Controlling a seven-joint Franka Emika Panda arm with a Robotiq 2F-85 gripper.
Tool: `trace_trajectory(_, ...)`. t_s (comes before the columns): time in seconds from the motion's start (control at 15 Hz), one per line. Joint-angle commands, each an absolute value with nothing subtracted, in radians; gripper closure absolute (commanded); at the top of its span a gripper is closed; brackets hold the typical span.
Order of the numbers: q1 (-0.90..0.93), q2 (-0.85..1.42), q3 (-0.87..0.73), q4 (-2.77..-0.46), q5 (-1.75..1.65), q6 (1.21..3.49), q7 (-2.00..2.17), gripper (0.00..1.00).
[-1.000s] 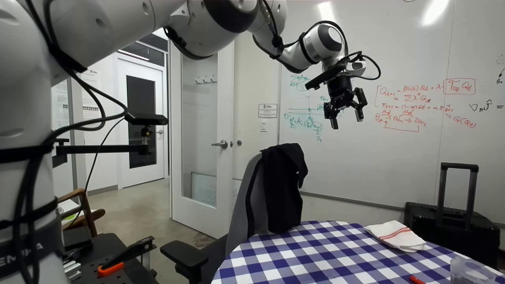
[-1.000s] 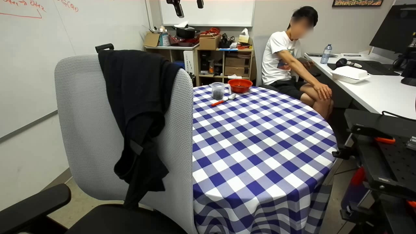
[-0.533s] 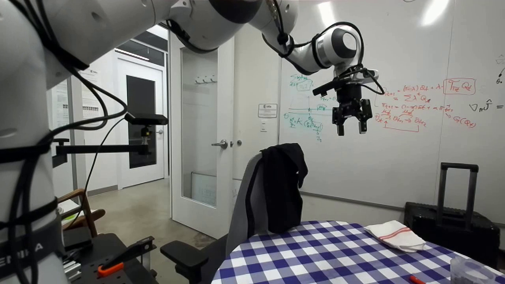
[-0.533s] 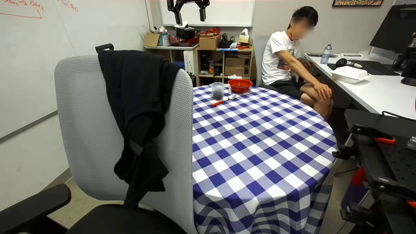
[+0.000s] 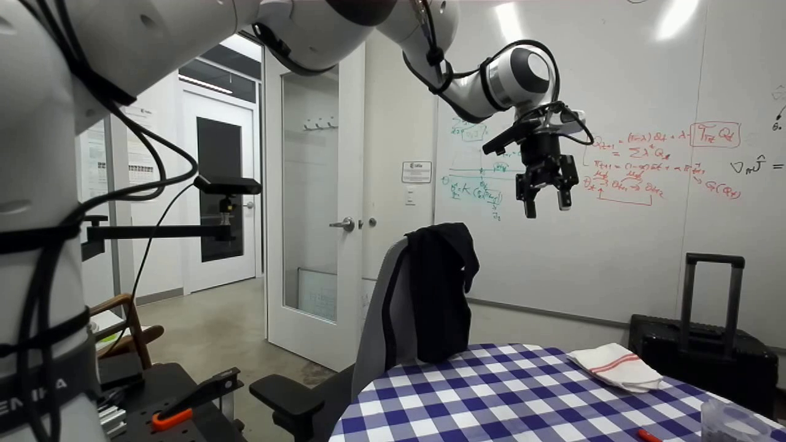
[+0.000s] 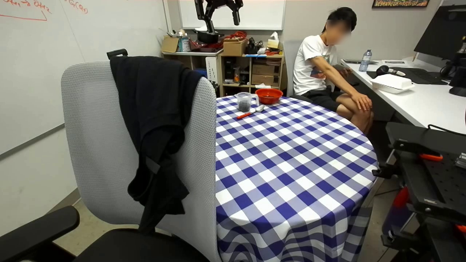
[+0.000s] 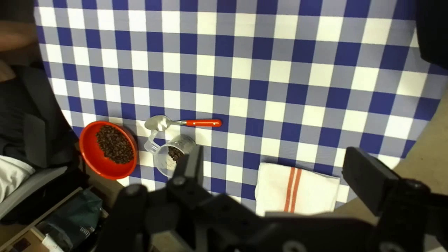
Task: Pick up the black hood and hang it on the chair
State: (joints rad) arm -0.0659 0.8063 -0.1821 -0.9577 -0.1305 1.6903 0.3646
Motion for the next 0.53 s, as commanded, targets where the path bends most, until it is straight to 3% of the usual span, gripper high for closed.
trace_trajectory(0.0,-0.03,0.782,-0.199,-0.995,-0.229,1.654,0.274,0.0)
trace_trajectory(0.47,-0.046,0.81,-0.183,-0.966,-0.211,1.664,0.301,0.0)
